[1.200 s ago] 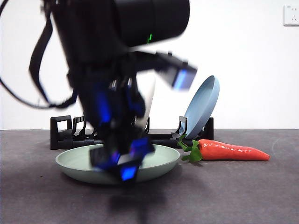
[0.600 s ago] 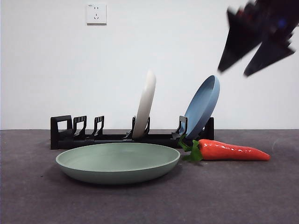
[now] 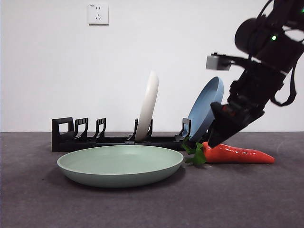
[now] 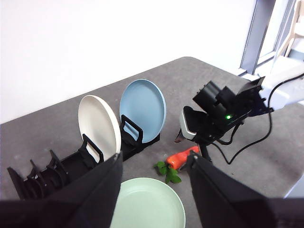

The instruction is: Take the green plate from the plate rack,put the plate on the table,take the carrot from the table,put the carrot in the plate

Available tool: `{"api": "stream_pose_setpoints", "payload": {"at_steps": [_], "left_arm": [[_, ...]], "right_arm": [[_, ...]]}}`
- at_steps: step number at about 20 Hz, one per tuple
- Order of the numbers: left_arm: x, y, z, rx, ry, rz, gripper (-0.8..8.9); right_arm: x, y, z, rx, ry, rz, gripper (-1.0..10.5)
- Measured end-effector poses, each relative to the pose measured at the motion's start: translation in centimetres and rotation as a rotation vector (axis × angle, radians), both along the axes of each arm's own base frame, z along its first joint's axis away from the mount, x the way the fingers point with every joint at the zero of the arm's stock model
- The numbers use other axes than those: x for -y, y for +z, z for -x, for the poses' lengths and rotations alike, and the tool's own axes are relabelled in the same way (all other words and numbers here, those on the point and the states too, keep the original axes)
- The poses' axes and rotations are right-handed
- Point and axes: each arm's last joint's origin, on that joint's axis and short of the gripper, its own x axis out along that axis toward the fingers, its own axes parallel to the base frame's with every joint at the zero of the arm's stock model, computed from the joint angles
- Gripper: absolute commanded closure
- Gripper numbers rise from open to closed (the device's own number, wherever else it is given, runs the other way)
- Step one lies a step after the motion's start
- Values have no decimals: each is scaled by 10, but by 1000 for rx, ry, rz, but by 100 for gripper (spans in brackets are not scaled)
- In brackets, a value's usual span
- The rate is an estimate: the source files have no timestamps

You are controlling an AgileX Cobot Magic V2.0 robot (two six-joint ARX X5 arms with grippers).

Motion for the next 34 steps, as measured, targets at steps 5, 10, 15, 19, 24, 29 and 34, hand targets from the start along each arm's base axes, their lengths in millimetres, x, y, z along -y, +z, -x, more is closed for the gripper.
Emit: {"api": "stream_pose_setpoints", "payload": {"at_steps": [5, 10, 15, 19, 24, 29, 34], "left_arm": [[-6, -3, 3, -35, 12, 0, 580], [-5, -3, 3, -42, 15, 3, 580], [-5, -3, 3, -51, 19, 15, 580], [-5, -4, 3, -61, 23, 25, 580], [-5, -4, 3, -62, 24, 25, 580], [-5, -4, 3, -62, 24, 25, 580], [-5, -4, 3, -64, 24, 20, 580]], "right_arm": [[-3, -23, -9, -21, 4, 9, 394], [-4, -31, -13, -19, 5, 7, 634], [-4, -30, -13, -29, -15, -11, 762], [-4, -30, -13, -41, -35, -23, 961], [-6, -26, -7, -106, -95, -49, 959], [-48, 48, 32, 13, -75, -239, 959], [-125, 39, 62, 22, 101, -329, 959]]}}
